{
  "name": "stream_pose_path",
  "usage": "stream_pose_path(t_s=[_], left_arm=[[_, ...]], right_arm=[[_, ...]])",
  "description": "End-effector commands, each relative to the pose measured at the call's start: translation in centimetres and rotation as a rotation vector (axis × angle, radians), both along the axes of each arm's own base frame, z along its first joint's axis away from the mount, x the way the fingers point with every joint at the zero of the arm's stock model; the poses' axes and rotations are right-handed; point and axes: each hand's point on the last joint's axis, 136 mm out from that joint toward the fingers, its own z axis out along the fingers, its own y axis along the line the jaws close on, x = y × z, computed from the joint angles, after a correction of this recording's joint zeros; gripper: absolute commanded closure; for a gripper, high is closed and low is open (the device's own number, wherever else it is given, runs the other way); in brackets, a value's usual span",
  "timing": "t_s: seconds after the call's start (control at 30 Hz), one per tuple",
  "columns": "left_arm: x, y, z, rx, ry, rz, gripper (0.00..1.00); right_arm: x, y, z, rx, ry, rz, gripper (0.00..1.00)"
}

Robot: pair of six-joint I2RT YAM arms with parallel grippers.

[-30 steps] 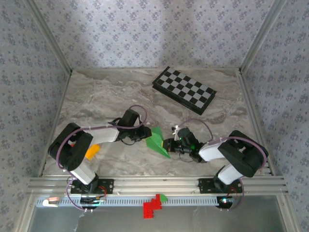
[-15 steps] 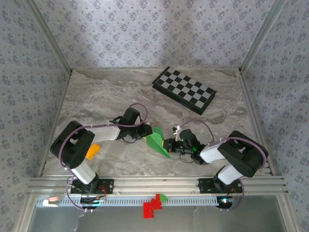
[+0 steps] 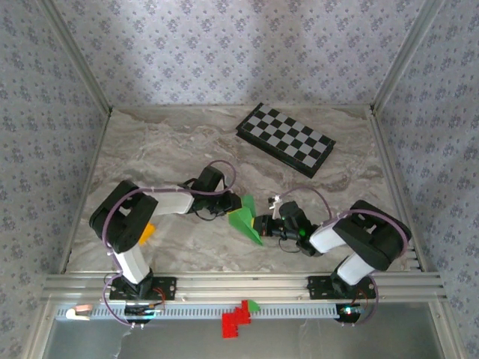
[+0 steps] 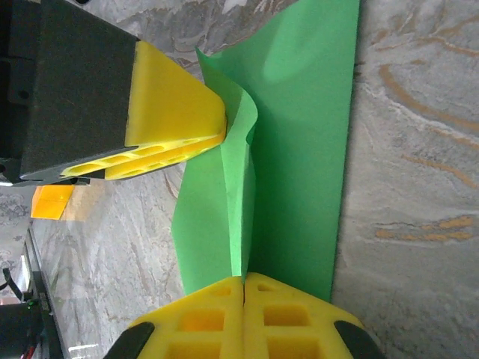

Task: Fold a paper plane with a square sheet of paper (pick it up from the middle)
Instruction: Fourth fold the wing at the center of the table.

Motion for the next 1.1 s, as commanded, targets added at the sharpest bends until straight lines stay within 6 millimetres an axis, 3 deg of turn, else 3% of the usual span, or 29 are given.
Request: stream_pose_path(t_s=[0.0,0.4,0.73,0.93,1.07], left_arm=[[0.2,-0.9,0.1,-0.016,-0.014,-0.034,0.73],[-0.5,0.0,-1.6,0.043,0.011,-0.044,0.73],[-0.7,0.3,-1.8,0.058,0.012,-0.052,0.73],[-0.7,0.3,-1.8,0.058,0.013,-0.051,0.73],[-0.7,0.3,-1.8,0.056,0.014,-0.052,0.73]], right_arm=[[-0.2,-0.3,-0.7,-0.011,0.007,-0.015,1.0],[-0.3,-0.9,-1.3,-0.047,0.025,-0.03,0.9],[-0.2,-2.3,0.1,-0.097,-0.006,-0.041,0.78],[-0.7,-3.3,2.6,-0.158,-0.09,-0.025,0.76],[-2.3,-2.2,4.8,-0.213,-0.17,0.058,0.81]])
